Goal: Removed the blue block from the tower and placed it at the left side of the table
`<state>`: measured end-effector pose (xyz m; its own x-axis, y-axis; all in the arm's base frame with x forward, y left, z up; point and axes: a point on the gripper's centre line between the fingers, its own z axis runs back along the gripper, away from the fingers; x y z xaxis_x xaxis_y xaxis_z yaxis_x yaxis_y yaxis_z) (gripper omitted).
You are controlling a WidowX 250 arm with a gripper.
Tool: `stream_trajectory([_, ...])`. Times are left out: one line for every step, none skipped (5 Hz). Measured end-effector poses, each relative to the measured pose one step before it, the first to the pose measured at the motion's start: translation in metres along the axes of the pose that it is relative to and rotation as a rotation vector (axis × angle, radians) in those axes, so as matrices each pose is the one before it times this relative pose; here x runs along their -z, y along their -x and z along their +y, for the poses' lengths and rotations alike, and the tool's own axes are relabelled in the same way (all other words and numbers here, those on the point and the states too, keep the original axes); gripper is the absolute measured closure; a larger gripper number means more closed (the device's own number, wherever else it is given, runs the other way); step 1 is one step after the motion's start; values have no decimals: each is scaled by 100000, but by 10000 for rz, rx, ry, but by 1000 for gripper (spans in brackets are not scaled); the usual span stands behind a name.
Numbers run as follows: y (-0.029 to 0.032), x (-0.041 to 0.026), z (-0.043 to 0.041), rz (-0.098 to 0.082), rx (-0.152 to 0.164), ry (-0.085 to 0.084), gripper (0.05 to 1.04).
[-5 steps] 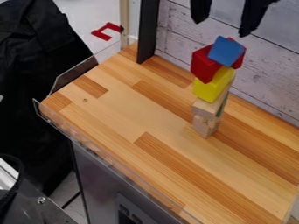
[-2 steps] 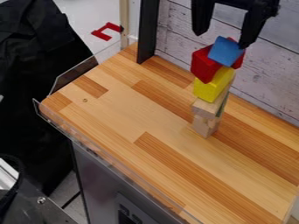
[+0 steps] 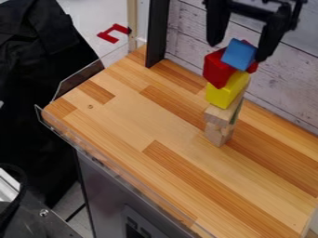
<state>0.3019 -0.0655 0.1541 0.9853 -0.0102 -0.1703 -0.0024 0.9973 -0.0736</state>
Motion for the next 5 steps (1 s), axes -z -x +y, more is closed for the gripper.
stream_trajectory([-54, 309, -240, 76, 5, -76, 118])
stream_trajectory([-216, -2, -35, -136, -123, 23, 395])
stream_trajectory([-169, 4, -152, -112, -63, 64, 524])
stream_trajectory([-35, -5, 42, -16, -30, 5, 525])
stream_trajectory([-7, -5, 23, 2, -46, 17, 525])
